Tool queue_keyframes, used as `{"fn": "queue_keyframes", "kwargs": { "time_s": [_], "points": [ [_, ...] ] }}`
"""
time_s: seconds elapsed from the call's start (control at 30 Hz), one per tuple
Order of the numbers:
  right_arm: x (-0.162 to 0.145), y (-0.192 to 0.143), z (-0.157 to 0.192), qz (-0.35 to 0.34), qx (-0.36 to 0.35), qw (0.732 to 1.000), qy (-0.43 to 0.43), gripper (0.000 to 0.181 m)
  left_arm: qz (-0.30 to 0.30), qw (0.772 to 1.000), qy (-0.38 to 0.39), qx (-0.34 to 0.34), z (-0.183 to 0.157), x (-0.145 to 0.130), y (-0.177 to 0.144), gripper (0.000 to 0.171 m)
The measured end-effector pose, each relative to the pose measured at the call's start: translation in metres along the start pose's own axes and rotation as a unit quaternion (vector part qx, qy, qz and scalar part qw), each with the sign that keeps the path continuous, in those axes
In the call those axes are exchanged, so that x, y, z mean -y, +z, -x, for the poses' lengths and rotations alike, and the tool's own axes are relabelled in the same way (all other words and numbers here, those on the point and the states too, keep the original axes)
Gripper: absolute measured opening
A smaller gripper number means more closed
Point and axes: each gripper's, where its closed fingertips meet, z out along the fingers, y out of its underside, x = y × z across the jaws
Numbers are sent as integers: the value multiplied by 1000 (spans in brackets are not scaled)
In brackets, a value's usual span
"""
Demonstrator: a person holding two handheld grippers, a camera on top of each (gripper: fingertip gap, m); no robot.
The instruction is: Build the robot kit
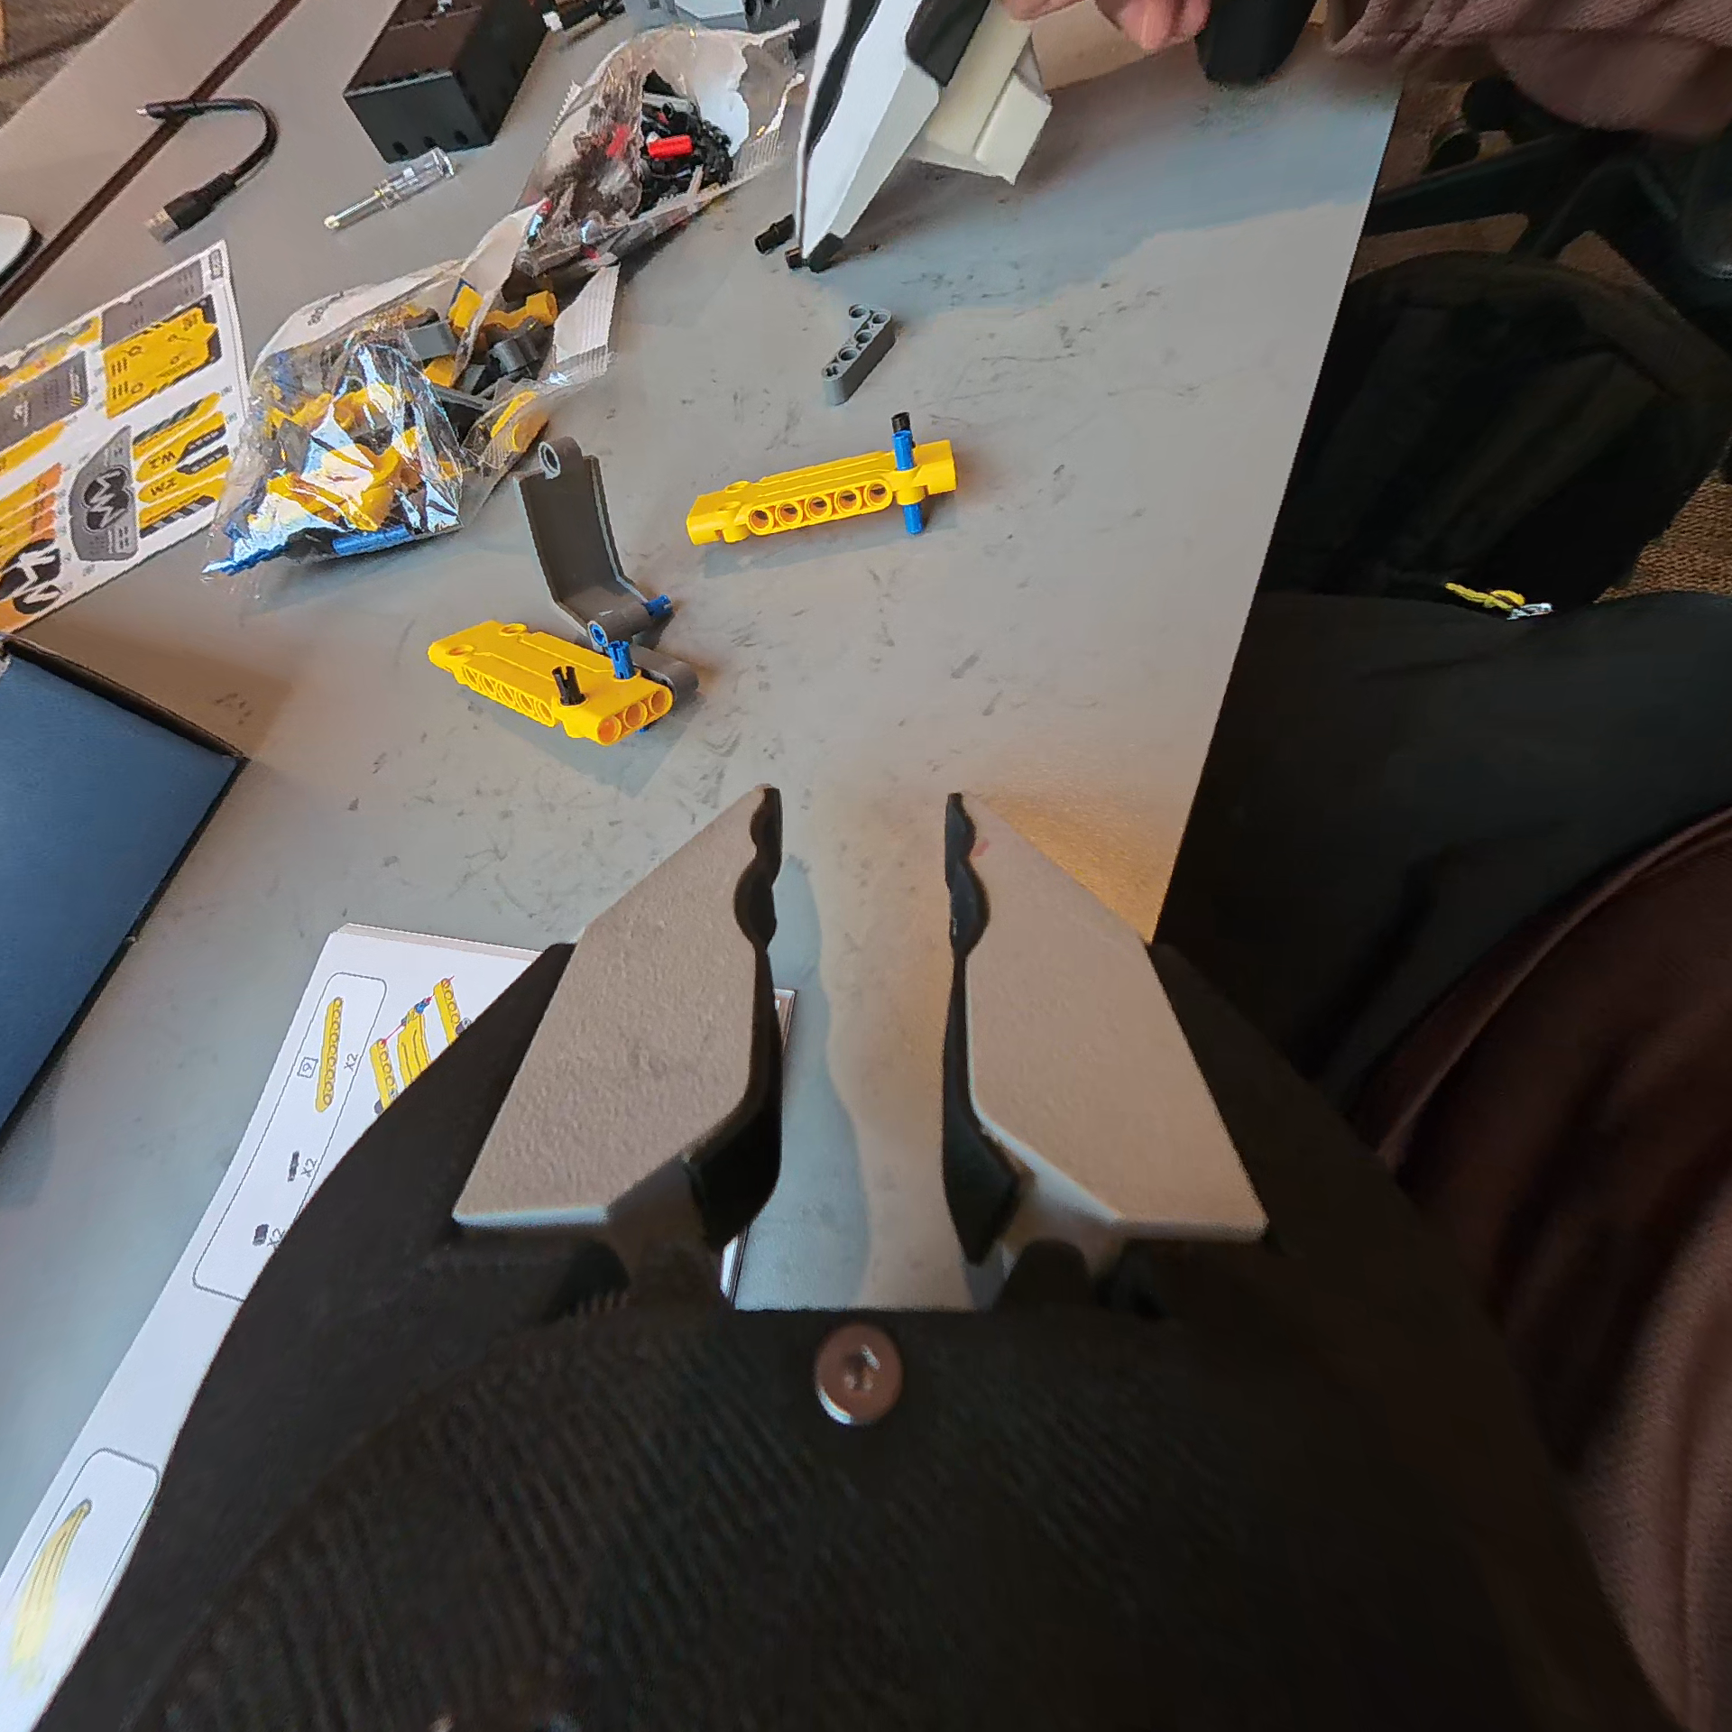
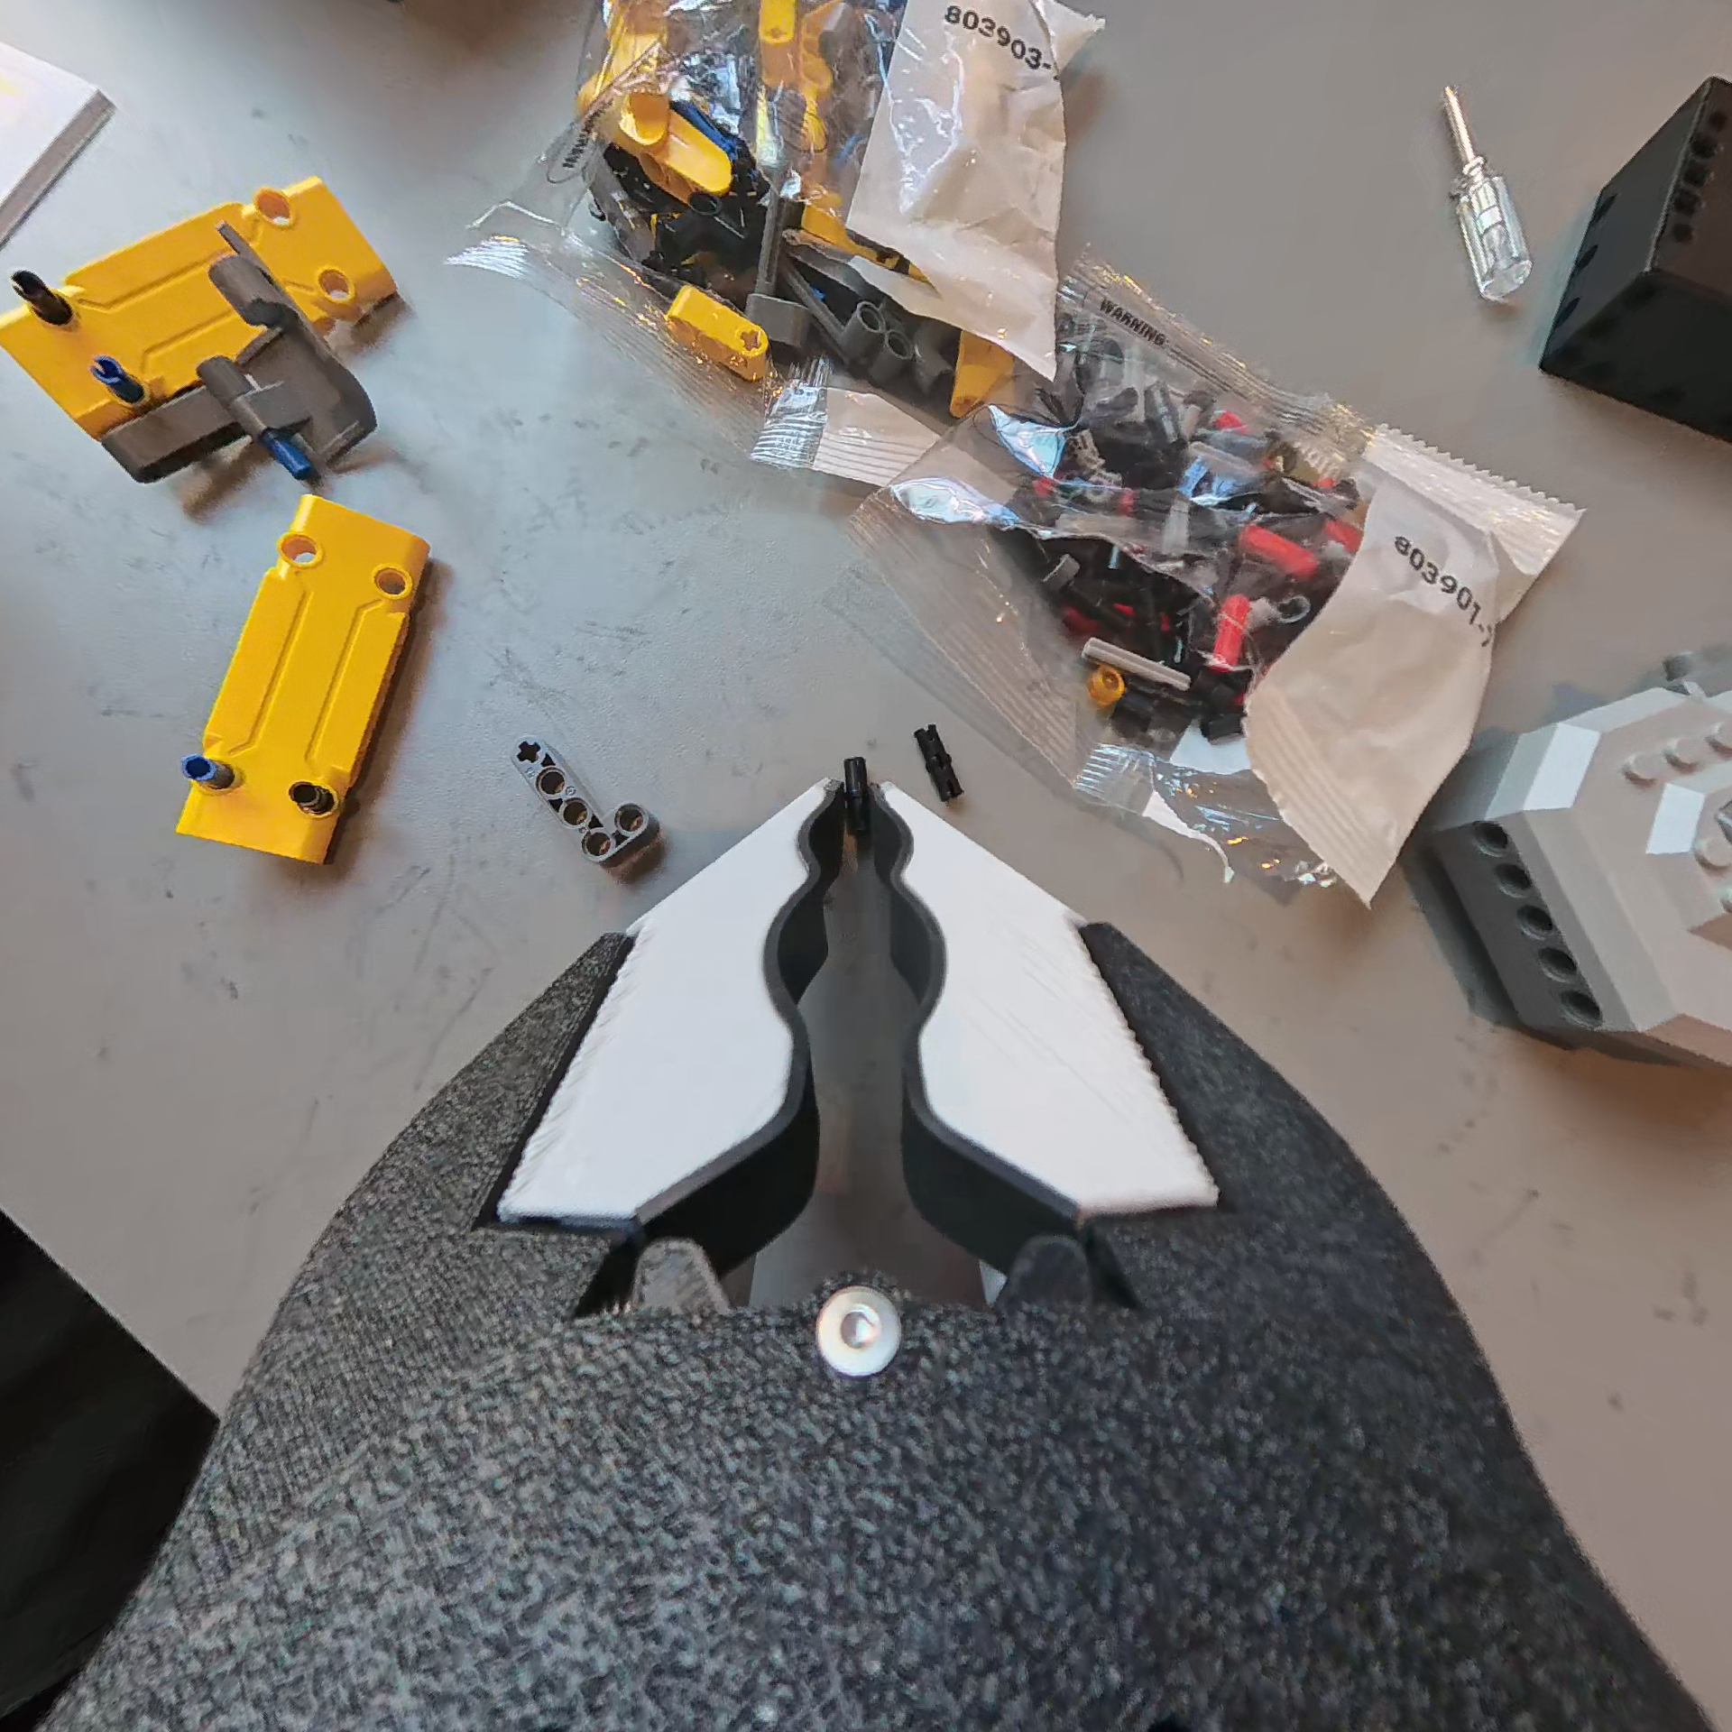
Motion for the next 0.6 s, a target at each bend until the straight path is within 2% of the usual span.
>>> {"fn": "queue_keyframes", "kwargs": {
  "time_s": [0.17, 0.3, 0.37, 0.43, 0.53, 0.6],
  "points": [
    [-5, -7, -1, -10, 7, 1000, -3, 5, 5, 1000, -1, 1, 0, -1, 1, 32],
    [4, -20, 16, -39, 49, 998, -14, 5, -21, 1000, 18, -9, 0, 8, 2, 36],
    [13, -29, 31, -53, 81, 995, -19, 5, -41, 998, 50, -10, 3, 16, 2, 38],
    [24, -39, 51, -63, 128, 990, -14, 5, -44, 993, 111, 0, 6, 25, 6, 31],
    [39, -53, 82, -69, 193, 979, 0, 5, -49, 976, 211, 31, 12, 44, 16, 21],
    [43, -59, 100, -60, 232, 971, 12, 5, -60, 966, 248, 30, 9, 60, 22, 19]
  ]
}}
